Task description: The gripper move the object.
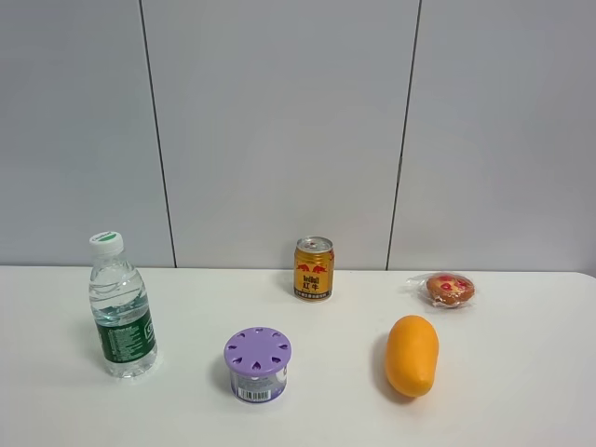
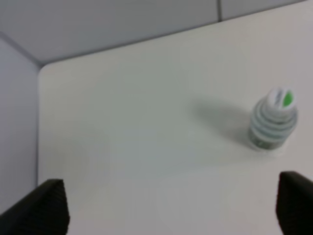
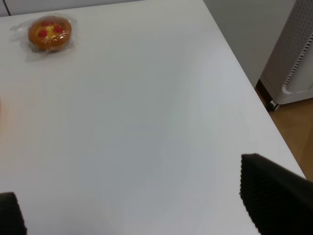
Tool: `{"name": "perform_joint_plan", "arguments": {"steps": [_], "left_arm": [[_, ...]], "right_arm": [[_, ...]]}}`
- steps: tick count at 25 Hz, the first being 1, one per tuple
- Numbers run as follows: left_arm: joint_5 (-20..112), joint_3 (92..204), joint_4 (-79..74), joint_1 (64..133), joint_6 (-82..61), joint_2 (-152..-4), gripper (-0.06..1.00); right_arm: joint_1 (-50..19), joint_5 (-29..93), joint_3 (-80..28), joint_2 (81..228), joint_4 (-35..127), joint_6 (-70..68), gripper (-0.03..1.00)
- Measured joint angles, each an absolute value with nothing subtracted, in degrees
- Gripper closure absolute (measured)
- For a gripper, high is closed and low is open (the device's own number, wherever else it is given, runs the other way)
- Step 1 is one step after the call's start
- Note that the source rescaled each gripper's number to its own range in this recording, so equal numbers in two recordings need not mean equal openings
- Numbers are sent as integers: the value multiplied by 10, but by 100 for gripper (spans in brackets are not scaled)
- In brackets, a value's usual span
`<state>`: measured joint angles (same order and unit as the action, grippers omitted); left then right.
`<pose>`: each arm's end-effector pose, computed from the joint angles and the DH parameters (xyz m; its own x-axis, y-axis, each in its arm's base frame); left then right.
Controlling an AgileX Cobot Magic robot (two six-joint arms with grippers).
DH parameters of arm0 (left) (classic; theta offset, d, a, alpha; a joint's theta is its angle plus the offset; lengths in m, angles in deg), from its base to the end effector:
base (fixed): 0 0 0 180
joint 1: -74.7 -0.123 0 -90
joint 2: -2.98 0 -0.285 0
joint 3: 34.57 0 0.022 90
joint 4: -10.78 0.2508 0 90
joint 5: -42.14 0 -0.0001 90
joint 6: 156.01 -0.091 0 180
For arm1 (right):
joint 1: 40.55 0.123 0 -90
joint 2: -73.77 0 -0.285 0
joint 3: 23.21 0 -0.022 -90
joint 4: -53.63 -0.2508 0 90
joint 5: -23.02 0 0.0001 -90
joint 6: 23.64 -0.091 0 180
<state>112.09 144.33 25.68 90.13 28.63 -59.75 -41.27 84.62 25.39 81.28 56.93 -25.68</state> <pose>0.1496 -0.0185 0.4462 -0.6582 0.1917 -0.7280 0.0949 0.9804 0.1724 -0.0062 -0.0045 0.2761 -0.4639 0.0140 -0.8858 0.0612 0.9980 -0.0163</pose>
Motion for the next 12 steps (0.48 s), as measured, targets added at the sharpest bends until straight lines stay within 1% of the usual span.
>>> {"name": "perform_joint_plan", "arguments": {"steps": [8,12], "left_arm": [[1122,1250,221,825,335,-310,21],[1122,1162,210,786,339,-190,21]], "right_arm": [[-413,846,254,813,569,-257,-3],[-413,846,254,813,569,-257,-3]]}}
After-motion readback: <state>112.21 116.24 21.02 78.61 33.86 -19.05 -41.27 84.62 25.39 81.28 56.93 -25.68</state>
